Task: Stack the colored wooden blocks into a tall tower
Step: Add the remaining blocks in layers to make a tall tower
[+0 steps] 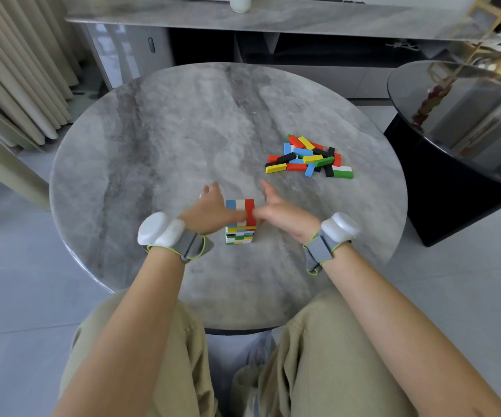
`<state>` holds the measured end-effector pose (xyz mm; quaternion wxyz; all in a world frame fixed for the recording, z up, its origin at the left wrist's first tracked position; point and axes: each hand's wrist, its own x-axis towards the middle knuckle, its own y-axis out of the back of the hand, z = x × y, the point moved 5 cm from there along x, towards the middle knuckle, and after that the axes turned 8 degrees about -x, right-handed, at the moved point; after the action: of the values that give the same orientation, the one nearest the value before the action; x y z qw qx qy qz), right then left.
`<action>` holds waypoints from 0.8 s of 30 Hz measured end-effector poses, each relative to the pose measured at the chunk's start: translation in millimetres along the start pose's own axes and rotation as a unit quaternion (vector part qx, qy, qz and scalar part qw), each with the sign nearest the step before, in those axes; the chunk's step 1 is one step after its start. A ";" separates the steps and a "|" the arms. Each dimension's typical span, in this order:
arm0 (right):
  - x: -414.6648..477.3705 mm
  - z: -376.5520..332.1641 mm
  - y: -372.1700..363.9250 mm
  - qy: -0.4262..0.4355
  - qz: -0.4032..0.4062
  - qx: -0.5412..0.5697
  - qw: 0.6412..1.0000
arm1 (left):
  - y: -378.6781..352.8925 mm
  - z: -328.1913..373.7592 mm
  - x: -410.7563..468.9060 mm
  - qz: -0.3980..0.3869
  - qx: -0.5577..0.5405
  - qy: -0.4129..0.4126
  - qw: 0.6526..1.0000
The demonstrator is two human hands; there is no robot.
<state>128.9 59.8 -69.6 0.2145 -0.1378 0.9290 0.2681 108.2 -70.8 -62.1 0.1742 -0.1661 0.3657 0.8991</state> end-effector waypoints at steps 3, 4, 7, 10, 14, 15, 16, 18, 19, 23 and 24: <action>-2.9 -2.2 5.7 0.088 -0.007 -0.139 0.986 | 5.8 -4.7 -0.9 -0.017 0.182 -0.092 0.979; -3.4 -1.2 5.9 0.097 -0.014 -0.163 0.982 | 4.5 -7.2 2.3 -0.031 0.183 -0.094 0.978; -2.1 -2.0 4.8 0.117 0.004 -0.242 0.963 | -1.5 -6.2 5.9 -0.043 0.168 -0.115 0.978; 3.9 -4.9 5.4 0.125 0.029 -0.305 0.944 | -1.0 -1.3 7.2 -0.009 0.179 -0.133 0.975; 9.3 -5.7 4.2 0.124 0.040 -0.349 0.928 | -0.1 1.6 6.6 -0.003 0.197 -0.141 0.970; 9.6 -5.8 3.6 0.126 0.040 -0.357 0.925 | -0.2 2.1 6.5 -0.004 0.203 -0.139 0.969; 9.8 -5.9 3.1 0.127 0.041 -0.364 0.922 | -0.5 2.6 6.5 -0.003 0.208 -0.138 0.968; 9.6 -7.0 2.6 0.130 0.045 -0.375 0.917 | -1.3 4.0 6.8 0.001 0.220 -0.138 0.966; 9.3 -8.0 2.6 0.131 0.047 -0.380 0.915 | -1.6 4.3 7.1 0.004 0.225 -0.137 0.965; 8.7 -10.9 2.5 0.132 0.055 -0.393 0.908 | -2.1 4.5 8.5 0.007 0.232 -0.132 0.964; 8.7 -11.1 2.1 0.131 0.055 -0.399 0.906 | -2.3 4.4 8.8 0.007 0.231 -0.131 0.964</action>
<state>117.0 54.1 -64.3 0.0028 -0.1940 0.7705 0.6072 100.6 -64.4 -64.2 0.2484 0.0005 0.5387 0.8051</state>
